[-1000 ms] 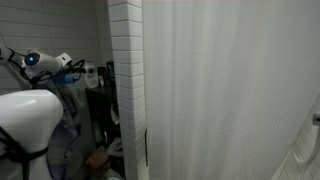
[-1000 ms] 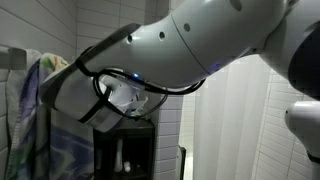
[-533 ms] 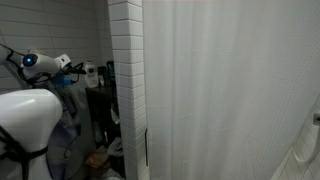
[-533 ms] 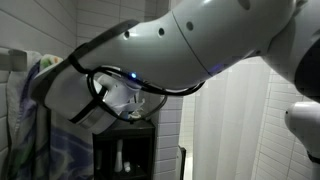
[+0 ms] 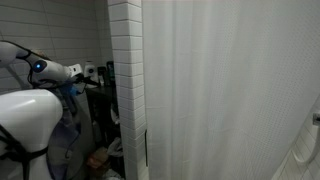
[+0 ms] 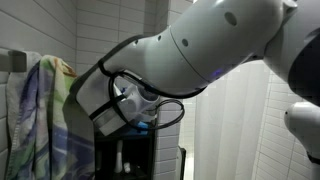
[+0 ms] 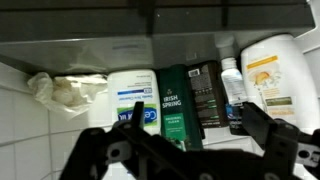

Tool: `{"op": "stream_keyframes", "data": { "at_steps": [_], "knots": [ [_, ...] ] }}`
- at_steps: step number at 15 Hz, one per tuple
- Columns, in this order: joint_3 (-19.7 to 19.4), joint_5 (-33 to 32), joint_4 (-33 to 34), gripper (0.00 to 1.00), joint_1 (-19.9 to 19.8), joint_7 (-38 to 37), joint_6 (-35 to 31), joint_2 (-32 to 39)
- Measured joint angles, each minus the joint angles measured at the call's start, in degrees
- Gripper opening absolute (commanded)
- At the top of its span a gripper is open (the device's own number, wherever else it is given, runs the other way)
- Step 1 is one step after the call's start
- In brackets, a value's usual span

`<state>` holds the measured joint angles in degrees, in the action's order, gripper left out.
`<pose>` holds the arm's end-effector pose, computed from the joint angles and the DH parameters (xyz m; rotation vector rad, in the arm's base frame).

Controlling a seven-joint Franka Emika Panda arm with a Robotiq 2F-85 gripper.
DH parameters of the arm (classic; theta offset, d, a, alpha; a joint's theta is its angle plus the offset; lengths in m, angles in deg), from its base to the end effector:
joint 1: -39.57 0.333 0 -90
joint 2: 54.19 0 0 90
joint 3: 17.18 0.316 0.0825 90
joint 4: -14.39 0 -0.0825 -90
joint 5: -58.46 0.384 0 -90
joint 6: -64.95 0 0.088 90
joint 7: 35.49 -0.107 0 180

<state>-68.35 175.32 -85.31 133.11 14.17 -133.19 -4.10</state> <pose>0.4617 0.3996 0.3080 -2.5875 0.1405 -1.5559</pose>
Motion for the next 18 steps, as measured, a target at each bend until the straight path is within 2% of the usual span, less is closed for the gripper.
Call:
{"op": "stream_keyframes", "data": {
  "at_steps": [4, 9, 15, 18],
  "knots": [
    [-2.1, 7.4, 1.1, 1.00, 0.8, 2.0, 0.1, 0.0],
    [-2.4, 11.2, 6.1, 1.00, 0.7, 2.0, 0.2, -0.1],
    [-6.2, 14.8, 9.9, 1.00, 0.3, 2.0, 0.3, 0.8],
    [-6.5, 16.8, 12.0, 1.00, -1.0, 1.9, 0.3, 0.8]
  ]
}}
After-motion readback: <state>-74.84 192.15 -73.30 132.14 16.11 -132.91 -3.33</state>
